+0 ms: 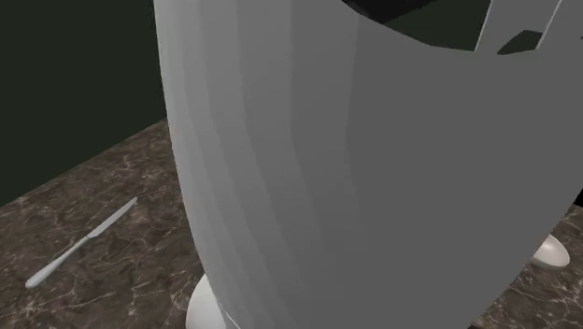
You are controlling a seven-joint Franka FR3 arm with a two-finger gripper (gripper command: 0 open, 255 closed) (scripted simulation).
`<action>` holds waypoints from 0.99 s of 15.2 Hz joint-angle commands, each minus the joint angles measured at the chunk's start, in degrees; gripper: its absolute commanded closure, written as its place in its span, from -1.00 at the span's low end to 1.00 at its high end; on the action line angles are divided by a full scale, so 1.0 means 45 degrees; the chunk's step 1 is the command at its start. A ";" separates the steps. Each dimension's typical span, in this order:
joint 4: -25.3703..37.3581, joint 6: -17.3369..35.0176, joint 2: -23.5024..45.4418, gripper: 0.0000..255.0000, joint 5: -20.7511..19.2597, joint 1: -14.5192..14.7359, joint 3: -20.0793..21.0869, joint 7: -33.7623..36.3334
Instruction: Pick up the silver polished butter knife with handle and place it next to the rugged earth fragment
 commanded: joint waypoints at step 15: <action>0.5819 -0.0942 0.5964 1.00 0.3701 -0.3701 -0.0460 -0.3524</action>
